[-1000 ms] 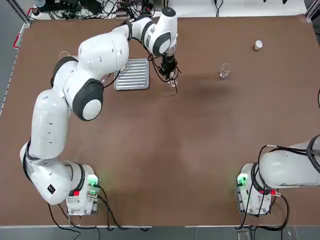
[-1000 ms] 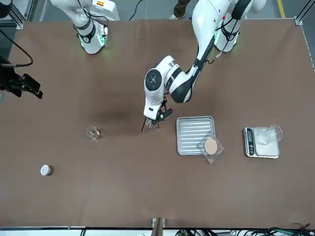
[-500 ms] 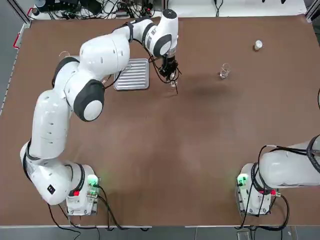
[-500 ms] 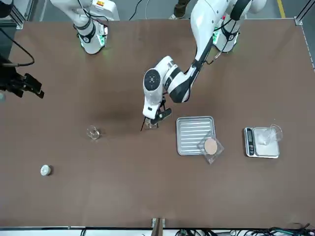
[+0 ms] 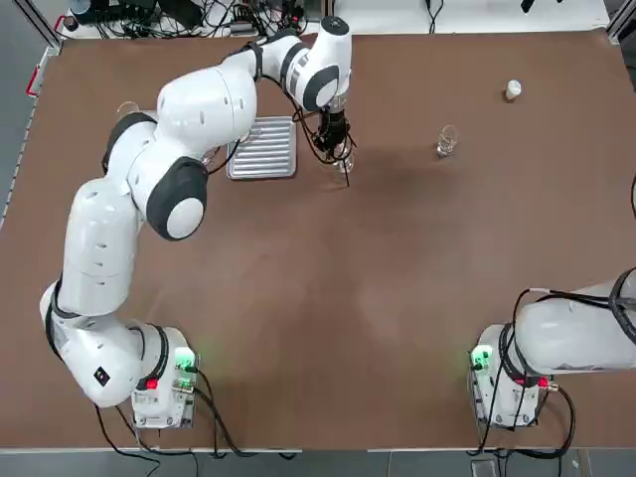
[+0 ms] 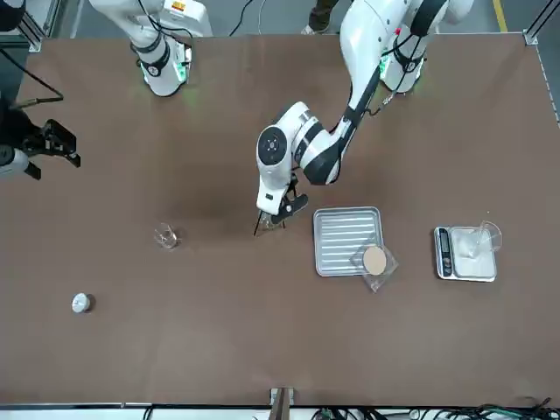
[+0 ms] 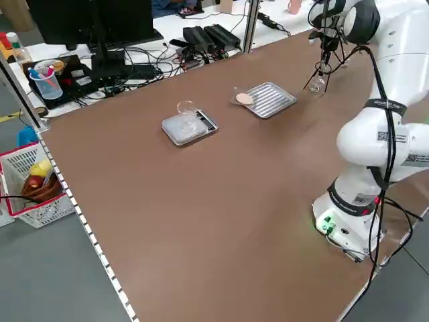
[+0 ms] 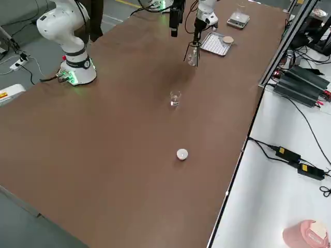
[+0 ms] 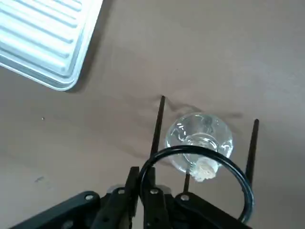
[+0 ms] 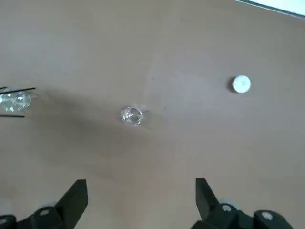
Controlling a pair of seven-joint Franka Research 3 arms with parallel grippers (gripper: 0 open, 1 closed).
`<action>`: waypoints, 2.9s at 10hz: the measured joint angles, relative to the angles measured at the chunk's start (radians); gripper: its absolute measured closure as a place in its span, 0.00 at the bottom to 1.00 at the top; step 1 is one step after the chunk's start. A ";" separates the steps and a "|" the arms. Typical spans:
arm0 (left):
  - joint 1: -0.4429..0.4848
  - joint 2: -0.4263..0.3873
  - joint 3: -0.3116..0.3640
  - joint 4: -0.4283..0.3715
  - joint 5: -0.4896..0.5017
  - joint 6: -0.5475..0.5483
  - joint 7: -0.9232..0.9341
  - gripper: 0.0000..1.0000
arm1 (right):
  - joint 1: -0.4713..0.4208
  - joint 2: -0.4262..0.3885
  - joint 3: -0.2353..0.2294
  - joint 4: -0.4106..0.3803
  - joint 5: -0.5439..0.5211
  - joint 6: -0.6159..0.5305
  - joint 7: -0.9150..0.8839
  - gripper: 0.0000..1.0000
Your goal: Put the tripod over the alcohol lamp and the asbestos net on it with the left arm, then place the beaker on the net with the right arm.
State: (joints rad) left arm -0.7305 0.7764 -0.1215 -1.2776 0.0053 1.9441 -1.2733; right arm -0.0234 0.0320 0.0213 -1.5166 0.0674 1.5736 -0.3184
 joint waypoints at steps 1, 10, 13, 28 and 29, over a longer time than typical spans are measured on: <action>0.000 0.000 0.001 0.000 0.000 -0.001 0.000 0.92 | -0.014 0.002 -0.001 0.000 0.026 0.000 -0.062 0.00; 0.000 0.004 0.003 0.001 0.000 0.000 0.001 0.69 | -0.160 0.192 -0.006 -0.013 0.293 0.119 -0.858 0.00; 0.000 0.004 0.004 0.002 0.000 0.000 0.001 0.69 | -0.203 0.274 -0.007 -0.015 0.439 0.144 -1.193 0.00; 0.422 -0.230 -0.041 -0.111 -0.041 -0.103 0.508 0.32 | -0.680 0.696 0.427 -0.156 0.744 0.161 -1.947 0.00; 0.542 -0.244 -0.087 -0.129 -0.064 -0.100 0.627 0.32 | -0.692 0.719 0.428 -0.165 0.749 0.161 -1.986 0.00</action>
State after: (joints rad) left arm -0.1889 0.5324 -0.2089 -1.4068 -0.0586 1.8440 -0.6462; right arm -0.7154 0.7514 0.4495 -1.6816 0.8162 1.7347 -2.3047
